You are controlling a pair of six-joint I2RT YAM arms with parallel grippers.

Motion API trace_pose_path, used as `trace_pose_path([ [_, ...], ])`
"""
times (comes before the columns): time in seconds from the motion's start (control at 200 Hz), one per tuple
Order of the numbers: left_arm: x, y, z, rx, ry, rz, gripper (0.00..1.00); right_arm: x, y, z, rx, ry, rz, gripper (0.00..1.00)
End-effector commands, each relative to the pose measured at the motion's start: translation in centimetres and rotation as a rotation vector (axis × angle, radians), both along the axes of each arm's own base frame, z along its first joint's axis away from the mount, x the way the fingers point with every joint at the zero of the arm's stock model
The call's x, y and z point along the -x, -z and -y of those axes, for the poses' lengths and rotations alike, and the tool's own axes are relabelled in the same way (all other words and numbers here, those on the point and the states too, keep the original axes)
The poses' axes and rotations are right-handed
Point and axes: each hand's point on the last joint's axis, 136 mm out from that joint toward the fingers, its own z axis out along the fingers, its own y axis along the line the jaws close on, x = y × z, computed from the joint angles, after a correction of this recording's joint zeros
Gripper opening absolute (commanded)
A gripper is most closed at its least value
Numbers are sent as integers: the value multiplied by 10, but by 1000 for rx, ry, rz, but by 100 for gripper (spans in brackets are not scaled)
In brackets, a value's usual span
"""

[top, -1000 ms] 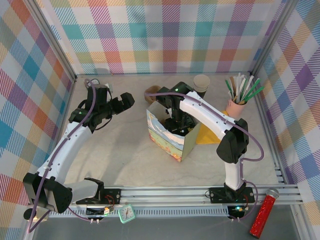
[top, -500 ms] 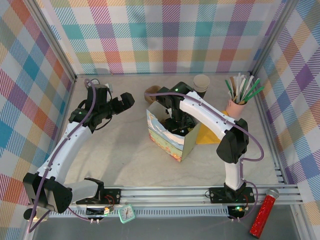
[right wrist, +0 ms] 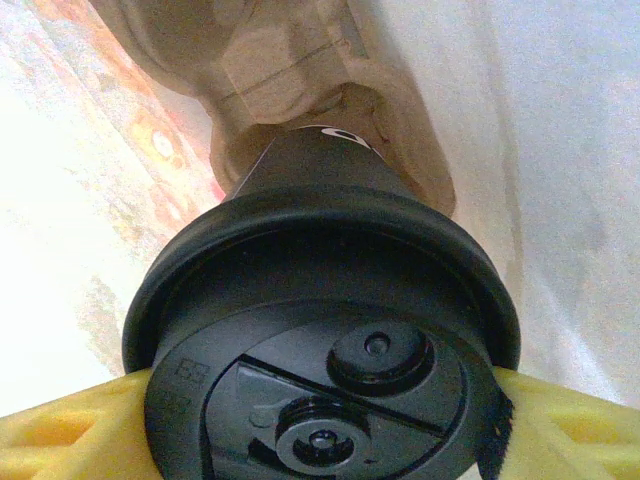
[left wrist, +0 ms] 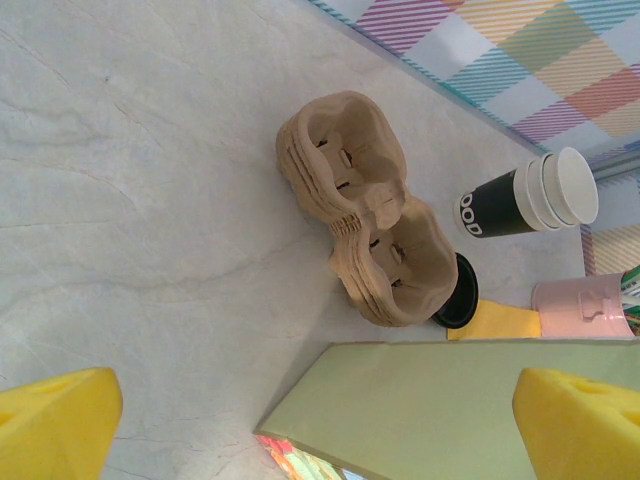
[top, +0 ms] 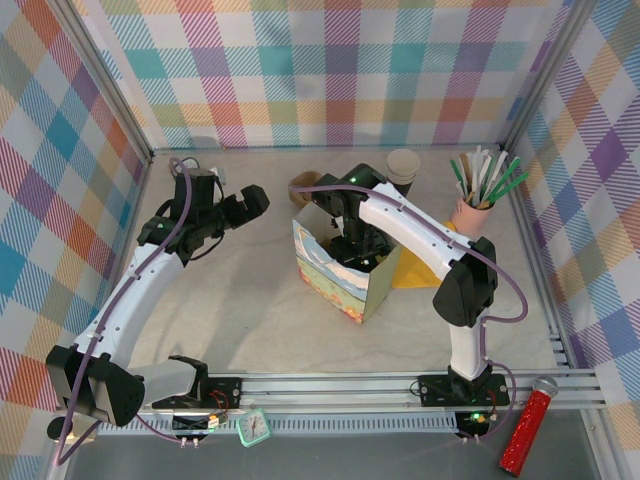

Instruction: Pack the takeout coffee

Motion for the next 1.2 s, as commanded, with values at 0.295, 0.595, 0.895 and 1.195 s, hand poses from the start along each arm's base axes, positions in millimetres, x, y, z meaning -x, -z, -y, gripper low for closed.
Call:
trace_pose_path([
  [0.295, 0, -13, -3, 12, -7, 33, 100, 26, -16, 33, 108, 9, -84, 72],
  [0.595, 1, -13, -3, 14, -5, 32, 100, 26, -12, 34, 122, 5, -95, 72],
  [0.895, 1, -13, -3, 15, -6, 34, 100, 24, -9, 33, 126, 1, -90, 72],
  [1.195, 1, -13, -3, 18, -7, 32, 100, 22, -3, 34, 126, 1, -84, 73],
])
